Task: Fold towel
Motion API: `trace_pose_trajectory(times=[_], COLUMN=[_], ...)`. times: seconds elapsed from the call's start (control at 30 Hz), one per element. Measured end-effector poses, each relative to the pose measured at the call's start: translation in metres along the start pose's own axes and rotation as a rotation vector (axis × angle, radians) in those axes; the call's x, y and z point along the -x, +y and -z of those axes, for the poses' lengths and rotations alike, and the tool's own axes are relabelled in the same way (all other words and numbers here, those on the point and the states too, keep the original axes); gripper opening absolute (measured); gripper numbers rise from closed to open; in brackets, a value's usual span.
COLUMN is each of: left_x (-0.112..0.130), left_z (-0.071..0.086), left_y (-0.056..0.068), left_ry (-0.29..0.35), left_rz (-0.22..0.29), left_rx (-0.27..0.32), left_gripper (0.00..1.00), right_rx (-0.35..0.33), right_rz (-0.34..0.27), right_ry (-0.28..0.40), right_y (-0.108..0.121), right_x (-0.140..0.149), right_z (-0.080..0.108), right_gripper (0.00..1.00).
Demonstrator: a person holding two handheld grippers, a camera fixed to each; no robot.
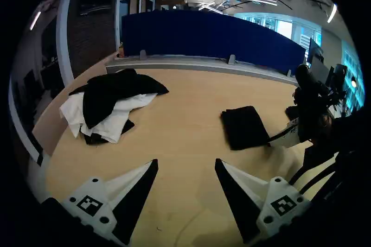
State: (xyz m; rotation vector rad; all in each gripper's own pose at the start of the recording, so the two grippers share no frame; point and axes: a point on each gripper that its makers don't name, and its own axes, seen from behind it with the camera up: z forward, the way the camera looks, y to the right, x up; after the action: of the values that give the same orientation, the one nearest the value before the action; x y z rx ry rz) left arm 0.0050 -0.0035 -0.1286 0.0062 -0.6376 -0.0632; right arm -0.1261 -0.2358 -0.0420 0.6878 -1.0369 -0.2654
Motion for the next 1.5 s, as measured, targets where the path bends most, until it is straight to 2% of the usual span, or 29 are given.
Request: trace_pose_trajectory(times=[0.1, 0.37, 0.57, 0.73, 0.9, 1.17, 1.5], left_x=[0.0, -0.001, -0.003, -0.007, -0.011, -0.022, -0.03], left_z=[-0.001, -0.003, -0.003, -0.002, -0.001, 0.001, 0.002], left_y=[0.001, 0.002, 0.003, 0.005, 0.008, 0.01, 0.015], left_ry=[0.0, -0.001, 0.002, 0.008, 0.017, 0.04, 0.062], left_rz=[-0.001, -0.005, -0.005, -0.009, -0.014, -0.011, -0.015], left_rx=[0.001, 0.002, 0.005, 0.01, 0.012, 0.016, 0.026], left_gripper=[0.91, 0.91, 0.91, 0.91, 0.91, 0.91, 0.91], right_rx=[0.008, 0.013, 0.013, 0.011, 0.005, -0.003, 0.013], right_rz=[-0.001, -0.01, 0.002, 0.005, 0.01, 0.046, 0.073], right_ry=[0.004, 0.027, 0.062, 0.115, 0.195, 0.32, 0.409], right_y=[0.002, 0.005, 0.004, 0.003, 0.001, -0.004, 0.003], right_x=[-0.002, -0.006, -0.018, -0.041, -0.079, -0.145, -0.187], right_z=[0.0, 0.0, 0.007, 0.019, 0.04, 0.086, 0.134], right_gripper=[0.14, 0.04, 0.03, 0.03, 0.02, 0.02, 0.02])
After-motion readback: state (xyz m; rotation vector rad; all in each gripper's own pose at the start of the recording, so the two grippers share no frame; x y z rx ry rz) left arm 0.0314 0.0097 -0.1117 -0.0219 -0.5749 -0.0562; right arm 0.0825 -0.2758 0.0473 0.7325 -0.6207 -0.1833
